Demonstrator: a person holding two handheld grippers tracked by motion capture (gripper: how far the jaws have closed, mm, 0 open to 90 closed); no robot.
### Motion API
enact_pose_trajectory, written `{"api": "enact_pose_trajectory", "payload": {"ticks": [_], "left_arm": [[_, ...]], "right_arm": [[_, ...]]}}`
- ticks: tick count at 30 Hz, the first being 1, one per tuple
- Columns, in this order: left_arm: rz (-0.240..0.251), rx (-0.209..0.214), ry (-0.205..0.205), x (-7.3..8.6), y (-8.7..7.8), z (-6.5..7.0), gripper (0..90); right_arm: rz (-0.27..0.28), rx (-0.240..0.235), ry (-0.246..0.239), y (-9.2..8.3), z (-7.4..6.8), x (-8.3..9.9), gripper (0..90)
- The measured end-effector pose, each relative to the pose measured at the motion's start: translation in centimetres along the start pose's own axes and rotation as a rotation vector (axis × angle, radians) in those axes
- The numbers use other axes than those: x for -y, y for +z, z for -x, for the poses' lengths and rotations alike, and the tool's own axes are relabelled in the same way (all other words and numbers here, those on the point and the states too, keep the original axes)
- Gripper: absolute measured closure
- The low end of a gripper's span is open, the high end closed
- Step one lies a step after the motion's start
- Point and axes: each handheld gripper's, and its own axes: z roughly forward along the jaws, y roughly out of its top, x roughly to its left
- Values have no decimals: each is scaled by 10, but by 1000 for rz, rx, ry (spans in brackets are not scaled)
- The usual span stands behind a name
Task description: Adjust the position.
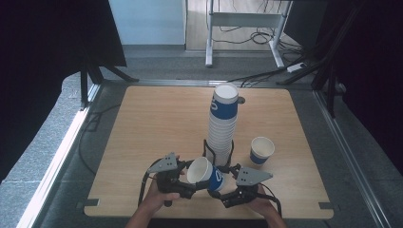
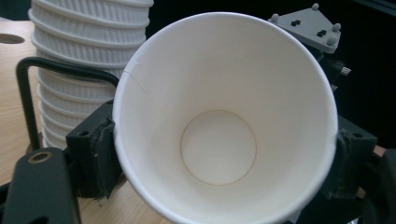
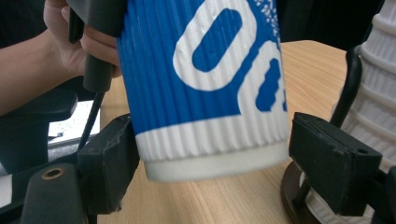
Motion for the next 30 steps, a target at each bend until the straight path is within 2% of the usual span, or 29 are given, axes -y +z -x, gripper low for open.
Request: {"api": "enact_pose_trajectory", "payload": {"ticks": [9, 14, 23, 30], "left_arm": [[-20, -35, 36, -3, -7, 0, 169], [-48, -61, 64, -5, -7, 3, 169], [-63, -75, 72, -6, -9, 2, 169], [-110, -128, 107, -6, -7, 4, 169]], "right_arm": [[-16, 19, -13, -8, 2, -2, 167], [-50, 17, -33, -10, 0, -3, 159], [-86, 32, -52, -13, -4, -5, 139], [-87, 41, -58, -17, -4, -8, 136]]}}
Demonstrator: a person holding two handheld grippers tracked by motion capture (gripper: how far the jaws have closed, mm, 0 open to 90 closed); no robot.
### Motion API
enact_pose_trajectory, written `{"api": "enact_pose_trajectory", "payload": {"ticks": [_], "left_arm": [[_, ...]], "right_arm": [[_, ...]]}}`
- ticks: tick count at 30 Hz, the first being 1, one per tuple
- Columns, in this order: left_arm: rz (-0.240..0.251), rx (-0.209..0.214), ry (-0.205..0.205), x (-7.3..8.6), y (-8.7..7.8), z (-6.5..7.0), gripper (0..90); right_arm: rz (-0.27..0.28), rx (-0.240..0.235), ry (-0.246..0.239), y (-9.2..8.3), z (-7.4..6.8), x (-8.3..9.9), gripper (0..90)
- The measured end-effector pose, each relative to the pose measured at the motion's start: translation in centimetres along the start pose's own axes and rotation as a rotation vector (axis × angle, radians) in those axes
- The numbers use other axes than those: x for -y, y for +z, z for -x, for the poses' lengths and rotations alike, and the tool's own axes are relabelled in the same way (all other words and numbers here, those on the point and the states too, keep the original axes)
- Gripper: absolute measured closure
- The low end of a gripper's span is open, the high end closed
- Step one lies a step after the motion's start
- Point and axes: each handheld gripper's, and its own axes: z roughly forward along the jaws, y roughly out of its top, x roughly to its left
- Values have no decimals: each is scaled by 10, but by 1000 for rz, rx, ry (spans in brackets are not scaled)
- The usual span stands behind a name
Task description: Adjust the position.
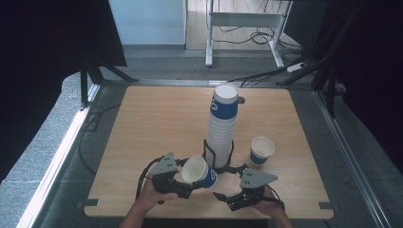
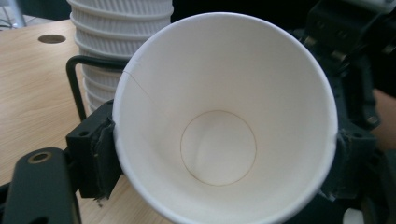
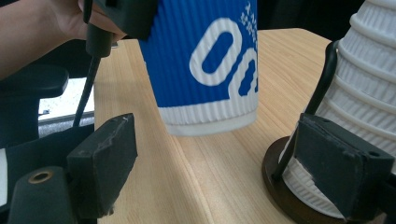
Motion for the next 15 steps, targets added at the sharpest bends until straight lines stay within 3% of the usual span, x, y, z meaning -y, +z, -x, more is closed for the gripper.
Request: {"api": "enact_pose_trajectory", "payload": {"ticks": [5, 15], "left_arm": [[-51, -34, 38, -1, 4, 5, 169], [-136, -54, 91, 2, 17, 14, 169]], "right_arm": [[-19, 0, -13, 4, -2, 0, 137], [-54, -7, -32, 14, -8, 1, 139]]}}
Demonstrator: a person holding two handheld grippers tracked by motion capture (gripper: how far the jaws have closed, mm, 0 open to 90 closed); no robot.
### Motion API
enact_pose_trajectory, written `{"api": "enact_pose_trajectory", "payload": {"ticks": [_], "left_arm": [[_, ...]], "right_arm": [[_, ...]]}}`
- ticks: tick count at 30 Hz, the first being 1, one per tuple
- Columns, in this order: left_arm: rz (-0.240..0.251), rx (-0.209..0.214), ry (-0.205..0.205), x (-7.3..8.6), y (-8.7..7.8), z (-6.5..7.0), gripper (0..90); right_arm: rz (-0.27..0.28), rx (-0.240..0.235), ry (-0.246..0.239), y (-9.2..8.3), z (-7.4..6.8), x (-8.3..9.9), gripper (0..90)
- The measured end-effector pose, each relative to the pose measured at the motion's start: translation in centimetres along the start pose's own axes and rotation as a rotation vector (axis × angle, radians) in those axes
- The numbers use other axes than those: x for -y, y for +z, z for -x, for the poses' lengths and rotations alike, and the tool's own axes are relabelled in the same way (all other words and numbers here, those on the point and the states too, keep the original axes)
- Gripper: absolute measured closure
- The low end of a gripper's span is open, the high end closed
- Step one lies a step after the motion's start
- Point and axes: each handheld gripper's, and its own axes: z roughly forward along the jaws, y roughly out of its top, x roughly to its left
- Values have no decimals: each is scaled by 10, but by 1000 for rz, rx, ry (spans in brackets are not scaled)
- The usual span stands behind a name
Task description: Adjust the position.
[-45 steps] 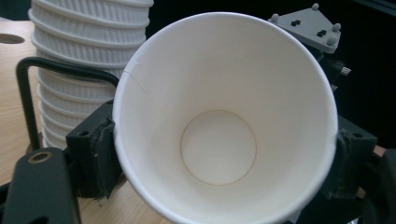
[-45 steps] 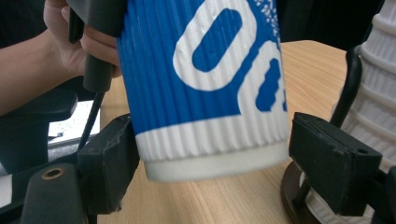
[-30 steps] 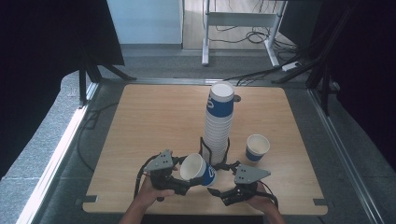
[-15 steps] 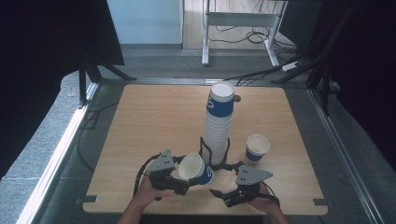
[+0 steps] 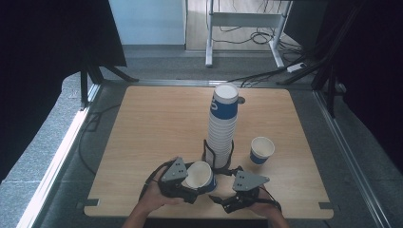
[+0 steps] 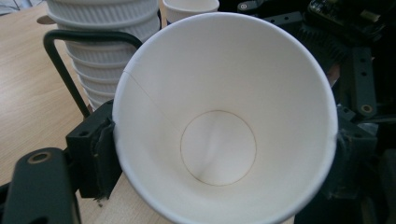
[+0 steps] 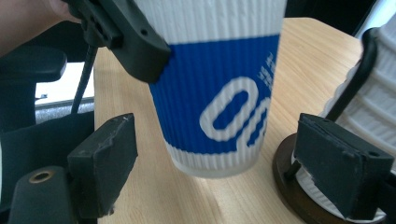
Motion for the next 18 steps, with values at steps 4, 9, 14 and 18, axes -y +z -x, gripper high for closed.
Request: {"api": "enact_pose_trajectory", "payload": {"ticks": [4, 9, 14, 18], "left_arm": [[-36, -25, 30, 0, 3, 4, 169], [-73, -42, 63, -2, 4, 7, 168], [-115, -51, 97, -2, 9, 12, 168], [-154, -53, 133, -1, 15, 18, 167]], "right_arm": [[-24, 5, -17, 5, -2, 0, 139], [-44, -3, -28, 12, -6, 1, 139], [-71, -4, -41, 20, -9, 2, 141], [-87, -4, -52, 27, -11, 4, 156]]}}
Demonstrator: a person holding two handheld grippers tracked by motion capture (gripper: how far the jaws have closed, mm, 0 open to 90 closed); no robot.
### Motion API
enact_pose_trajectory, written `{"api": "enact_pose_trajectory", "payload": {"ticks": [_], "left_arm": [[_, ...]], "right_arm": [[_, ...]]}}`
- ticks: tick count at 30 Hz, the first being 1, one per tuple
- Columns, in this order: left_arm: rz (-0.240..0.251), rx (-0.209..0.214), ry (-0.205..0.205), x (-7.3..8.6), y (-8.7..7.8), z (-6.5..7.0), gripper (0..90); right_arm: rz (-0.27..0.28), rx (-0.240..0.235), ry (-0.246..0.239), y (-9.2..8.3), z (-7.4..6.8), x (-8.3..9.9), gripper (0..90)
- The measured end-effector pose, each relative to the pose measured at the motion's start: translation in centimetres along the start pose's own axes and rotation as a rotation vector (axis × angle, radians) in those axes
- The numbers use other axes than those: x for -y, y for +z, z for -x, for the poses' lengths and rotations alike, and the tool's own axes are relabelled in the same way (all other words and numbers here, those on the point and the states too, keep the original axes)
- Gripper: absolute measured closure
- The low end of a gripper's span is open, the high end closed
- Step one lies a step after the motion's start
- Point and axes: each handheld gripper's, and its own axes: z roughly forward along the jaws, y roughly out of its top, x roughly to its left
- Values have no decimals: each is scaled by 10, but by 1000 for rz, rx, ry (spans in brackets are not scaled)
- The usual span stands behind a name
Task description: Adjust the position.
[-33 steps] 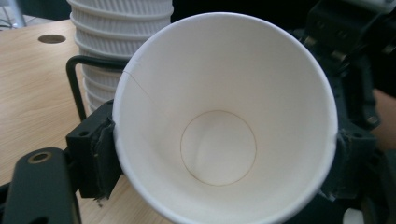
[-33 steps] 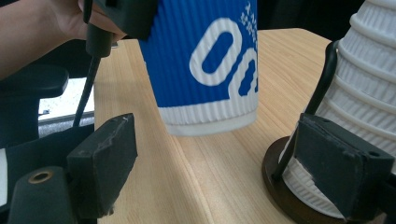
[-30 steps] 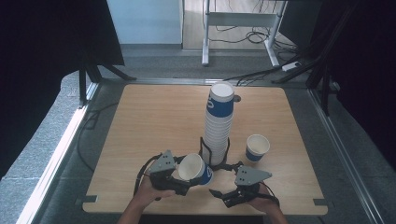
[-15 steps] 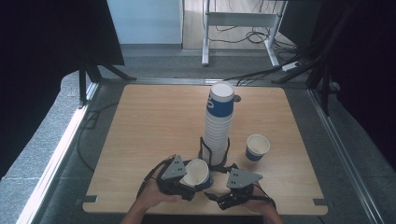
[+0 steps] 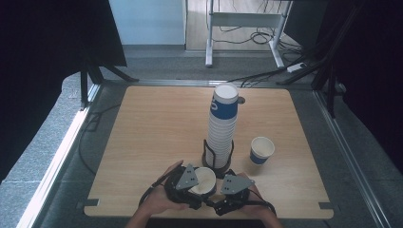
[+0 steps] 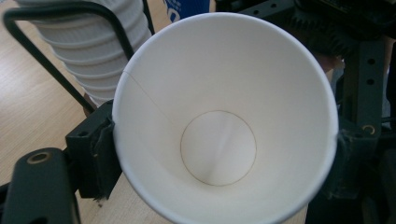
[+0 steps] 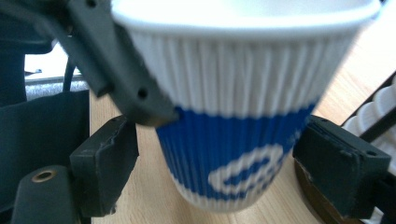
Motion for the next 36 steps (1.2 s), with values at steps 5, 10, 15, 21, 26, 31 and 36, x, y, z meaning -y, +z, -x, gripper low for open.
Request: {"api": "enact_pose_trajectory", "payload": {"ticks": [5, 10, 15, 21, 26, 31, 36], "left_arm": [[-15, 9, 19, -1, 3, 4, 166], [-6, 3, 17, 1, 4, 3, 159], [1, 9, 2, 1, 4, 2, 148], [45, 16, -31, -1, 0, 2, 127], [75, -4, -71, -3, -5, 1, 100], [130, -7, -89, -4, -14, 0, 114], [185, -1, -116, -2, -21, -5, 136]], "right_arm": [[-12, 16, -32, 5, -3, 2, 240], [-13, 29, -52, 6, -3, 4, 251], [-2, 27, -53, 6, -2, 5, 255], [40, 25, -29, 2, -1, 5, 258], [84, 46, 22, -4, 6, 7, 259], [119, 64, 52, -9, 10, 8, 259], [132, 98, 57, -14, 12, 7, 259]]}}
